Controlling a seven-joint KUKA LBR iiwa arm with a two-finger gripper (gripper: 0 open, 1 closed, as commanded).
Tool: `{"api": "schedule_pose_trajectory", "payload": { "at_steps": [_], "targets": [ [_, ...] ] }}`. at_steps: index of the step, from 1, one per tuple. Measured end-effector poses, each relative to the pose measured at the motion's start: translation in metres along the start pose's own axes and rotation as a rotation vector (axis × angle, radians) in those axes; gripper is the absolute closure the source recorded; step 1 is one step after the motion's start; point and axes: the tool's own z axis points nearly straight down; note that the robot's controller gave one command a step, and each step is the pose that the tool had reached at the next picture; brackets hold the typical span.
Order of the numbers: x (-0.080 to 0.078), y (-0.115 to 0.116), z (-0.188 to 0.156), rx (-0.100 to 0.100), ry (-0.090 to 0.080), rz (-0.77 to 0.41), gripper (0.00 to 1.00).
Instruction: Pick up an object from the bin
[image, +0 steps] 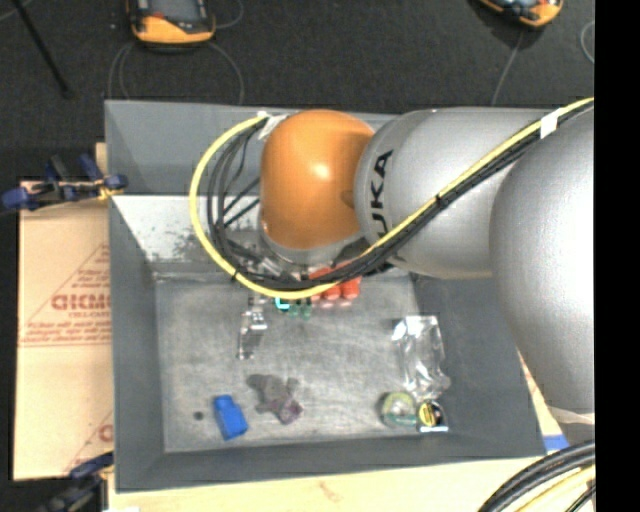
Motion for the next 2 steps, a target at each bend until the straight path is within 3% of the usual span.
{"api": "schedule_pose_trajectory", "payload": {
  "at_steps": [1,2],
  "targets": [
    [0.047,-0.054,0.111,-0.006,-0.018,0.089,0.0],
    [0.068,-0.094,0.082,0.002,-0.007,0.101,0.0]
  ]
}}
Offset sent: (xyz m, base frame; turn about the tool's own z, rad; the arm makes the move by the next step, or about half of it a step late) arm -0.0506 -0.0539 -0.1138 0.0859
